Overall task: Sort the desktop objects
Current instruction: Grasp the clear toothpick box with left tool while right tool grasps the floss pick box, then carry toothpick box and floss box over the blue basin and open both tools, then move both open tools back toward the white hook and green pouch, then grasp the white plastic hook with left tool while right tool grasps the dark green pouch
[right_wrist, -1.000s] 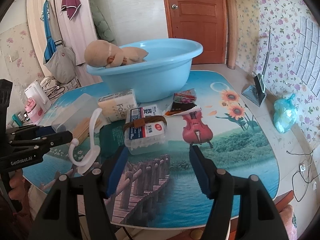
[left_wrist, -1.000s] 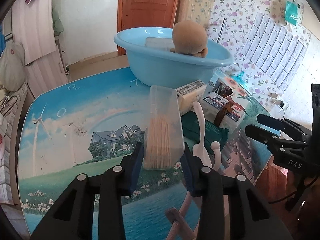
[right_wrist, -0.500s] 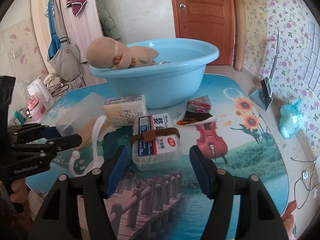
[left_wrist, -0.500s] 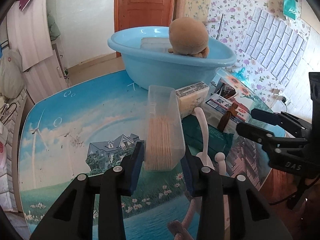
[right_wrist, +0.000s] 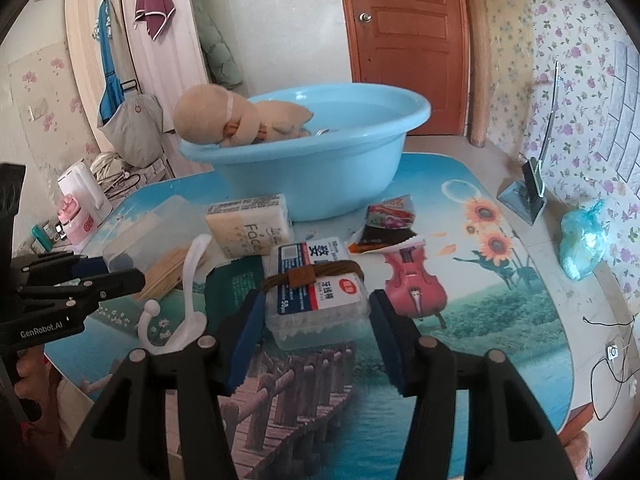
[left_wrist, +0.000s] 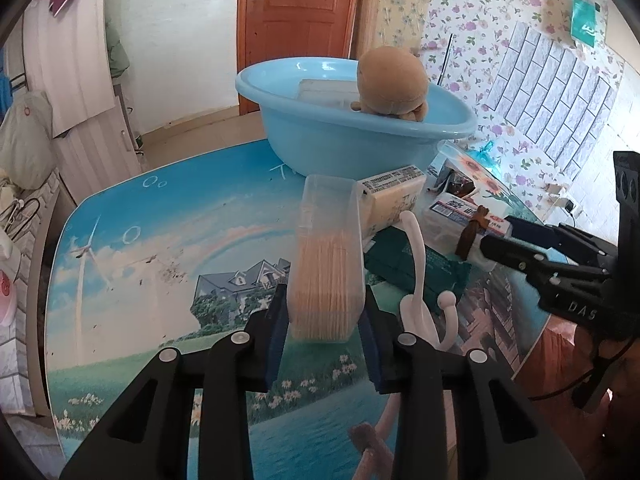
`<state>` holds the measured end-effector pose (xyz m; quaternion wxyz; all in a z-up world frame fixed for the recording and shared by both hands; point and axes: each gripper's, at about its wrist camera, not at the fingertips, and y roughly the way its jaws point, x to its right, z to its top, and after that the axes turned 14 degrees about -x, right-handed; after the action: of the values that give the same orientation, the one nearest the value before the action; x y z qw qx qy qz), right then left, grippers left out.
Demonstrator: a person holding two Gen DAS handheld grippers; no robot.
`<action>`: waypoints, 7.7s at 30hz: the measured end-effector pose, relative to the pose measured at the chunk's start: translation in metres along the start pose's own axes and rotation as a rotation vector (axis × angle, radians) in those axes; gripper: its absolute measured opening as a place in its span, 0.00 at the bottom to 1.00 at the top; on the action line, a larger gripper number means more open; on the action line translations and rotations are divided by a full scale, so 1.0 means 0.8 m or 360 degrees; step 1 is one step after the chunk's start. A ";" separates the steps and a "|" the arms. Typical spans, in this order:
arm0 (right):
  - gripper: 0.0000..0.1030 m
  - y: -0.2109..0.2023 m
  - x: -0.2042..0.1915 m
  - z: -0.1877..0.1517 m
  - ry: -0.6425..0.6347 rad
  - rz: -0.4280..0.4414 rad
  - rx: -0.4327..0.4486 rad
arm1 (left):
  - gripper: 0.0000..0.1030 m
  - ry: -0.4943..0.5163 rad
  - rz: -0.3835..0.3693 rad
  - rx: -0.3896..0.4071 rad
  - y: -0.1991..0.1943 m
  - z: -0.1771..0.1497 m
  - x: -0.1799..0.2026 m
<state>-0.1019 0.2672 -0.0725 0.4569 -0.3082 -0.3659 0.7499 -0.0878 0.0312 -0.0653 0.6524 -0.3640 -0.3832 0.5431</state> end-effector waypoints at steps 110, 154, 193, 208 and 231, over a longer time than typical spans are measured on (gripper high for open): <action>0.51 -0.074 -0.003 0.000 -0.0041 -0.0037 0.0309 | 0.31 0.0024 0.0148 0.0302 -0.071 0.039 -0.009; 0.55 -0.009 0.037 0.095 0.0096 0.0000 0.0286 | 0.88 0.0186 0.0330 0.0397 -0.038 0.151 0.026; 0.58 -0.010 -0.001 -0.012 0.0149 -0.0077 0.0050 | 0.80 0.0229 0.0256 0.0076 0.029 -0.025 0.066; 0.58 -0.006 -0.046 -0.015 -0.0038 -0.0059 0.0012 | 0.21 0.0190 0.0130 0.0091 0.018 -0.032 0.045; 0.61 0.049 -0.075 -0.003 -0.0276 -0.0052 -0.0116 | 0.21 0.0104 0.0150 0.0064 0.006 -0.042 0.021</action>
<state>-0.0943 0.2007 -0.0985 0.4242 -0.2525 -0.4363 0.7523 -0.0578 0.0466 -0.0826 0.6455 -0.3860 -0.3332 0.5686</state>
